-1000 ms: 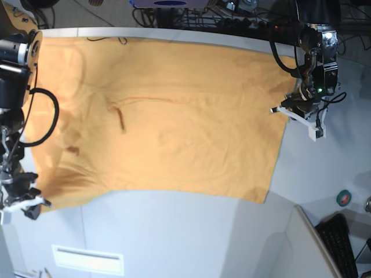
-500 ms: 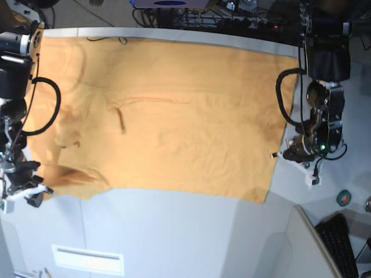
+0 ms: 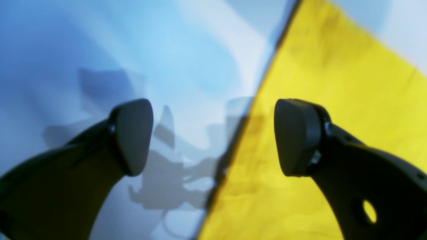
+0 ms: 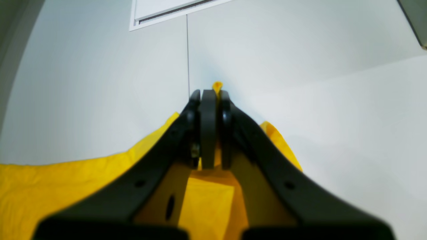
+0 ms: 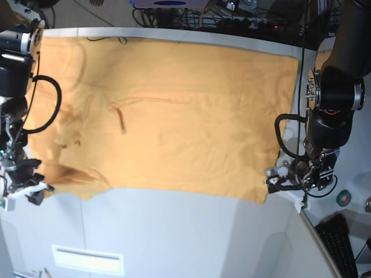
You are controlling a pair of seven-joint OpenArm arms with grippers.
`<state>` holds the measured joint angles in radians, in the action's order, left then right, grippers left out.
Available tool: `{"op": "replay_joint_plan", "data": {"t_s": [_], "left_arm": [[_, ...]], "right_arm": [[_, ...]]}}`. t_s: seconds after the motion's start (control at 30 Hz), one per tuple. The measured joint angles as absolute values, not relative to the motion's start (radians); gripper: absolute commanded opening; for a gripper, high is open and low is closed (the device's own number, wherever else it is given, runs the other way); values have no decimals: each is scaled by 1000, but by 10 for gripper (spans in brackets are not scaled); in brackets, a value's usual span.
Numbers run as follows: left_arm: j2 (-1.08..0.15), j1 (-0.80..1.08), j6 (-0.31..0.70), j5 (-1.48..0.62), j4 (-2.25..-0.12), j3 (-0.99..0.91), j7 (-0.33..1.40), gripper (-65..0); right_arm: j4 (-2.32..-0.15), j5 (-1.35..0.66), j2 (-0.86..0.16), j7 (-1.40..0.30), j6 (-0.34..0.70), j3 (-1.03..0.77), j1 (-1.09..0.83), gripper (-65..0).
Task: Layout the t-shirt on the table in an organized manner, then fold the t-shirt properly
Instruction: 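Grasp the shirt hem corner with the left gripper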
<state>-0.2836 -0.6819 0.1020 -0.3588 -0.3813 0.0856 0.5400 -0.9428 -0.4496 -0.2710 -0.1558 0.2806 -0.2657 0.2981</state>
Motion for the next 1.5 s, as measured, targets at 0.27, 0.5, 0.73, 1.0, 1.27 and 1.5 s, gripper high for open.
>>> {"op": "replay_joint_plan", "data": {"t_s": [0.27,0.5,0.73,1.0,1.27,1.5], "left_arm": [[-230,-659,105,-366,-368,119,517,-194],[-233,-639,103,-364,-374,114,494,-645],[-229,-578,105,-367,-529,112,625,-650],[-226,-382,26,-364,-899,18,773,-650],[-226,-216,17,-355,-1190,-65,934,-650],[-233,-112,18,-355,-1347,-126,1023,-650]], "right_arm": [[-943,-448,-274,-157,281,-266,298,-650],[-943,-448,-274,-154,281,-266,279,-650],[-943,-449,-274,-154,281,-266,281,-650],[-943,-447,-274,-156,280,-266,273,-650],[-943,-448,-276,-157,280,-266,273,-650],[-943,-449,-276,-153,281,-266,266,-650]]}}
